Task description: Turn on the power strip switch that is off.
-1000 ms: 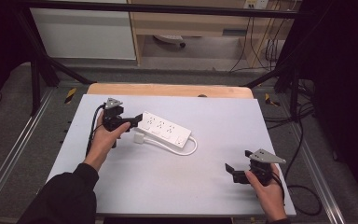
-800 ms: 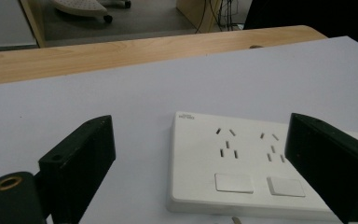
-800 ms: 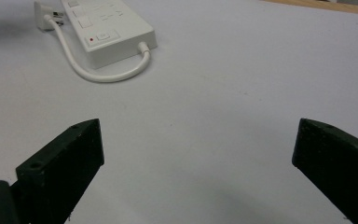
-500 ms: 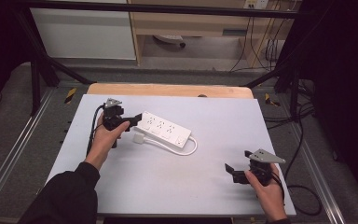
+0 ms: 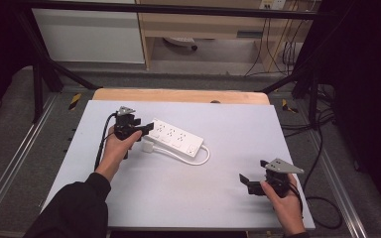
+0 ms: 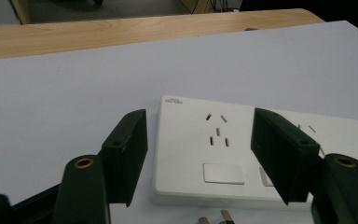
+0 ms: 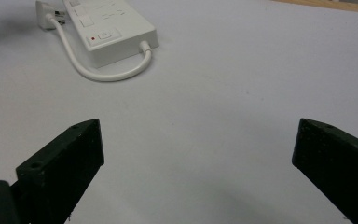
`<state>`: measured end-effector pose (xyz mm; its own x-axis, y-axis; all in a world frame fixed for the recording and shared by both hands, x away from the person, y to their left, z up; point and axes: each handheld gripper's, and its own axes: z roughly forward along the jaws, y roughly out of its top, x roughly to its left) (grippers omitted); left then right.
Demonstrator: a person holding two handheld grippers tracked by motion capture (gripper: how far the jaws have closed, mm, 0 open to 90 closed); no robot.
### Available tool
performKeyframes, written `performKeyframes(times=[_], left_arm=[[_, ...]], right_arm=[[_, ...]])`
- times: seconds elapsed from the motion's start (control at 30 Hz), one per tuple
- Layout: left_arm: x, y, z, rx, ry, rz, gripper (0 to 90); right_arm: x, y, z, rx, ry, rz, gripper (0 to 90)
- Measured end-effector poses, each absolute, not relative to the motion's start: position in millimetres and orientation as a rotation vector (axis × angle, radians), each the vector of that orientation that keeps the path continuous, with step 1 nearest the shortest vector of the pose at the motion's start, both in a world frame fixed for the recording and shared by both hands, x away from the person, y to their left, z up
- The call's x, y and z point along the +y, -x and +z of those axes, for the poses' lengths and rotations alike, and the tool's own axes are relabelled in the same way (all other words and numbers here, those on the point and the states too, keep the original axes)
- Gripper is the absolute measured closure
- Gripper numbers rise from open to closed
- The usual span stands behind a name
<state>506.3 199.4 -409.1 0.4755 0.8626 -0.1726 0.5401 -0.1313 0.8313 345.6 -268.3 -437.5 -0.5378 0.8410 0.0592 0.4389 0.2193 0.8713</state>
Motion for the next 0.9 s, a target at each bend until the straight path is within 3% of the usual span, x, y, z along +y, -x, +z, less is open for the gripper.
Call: performKeyframes(times=[0.23,0.9], left_arm=[[194.6,-505.8,-410.8,1.172,-1.816,0.440,51.1],[176.3,-502.8,-416.6,1.091,-1.910,0.438,73.1]], right_arm=[[-268.2,-345.6,-437.5,2.071,-1.183,1.259,2.5],[-267.4,-346.0,-437.2,2.068,-1.181,1.262,2.5]])
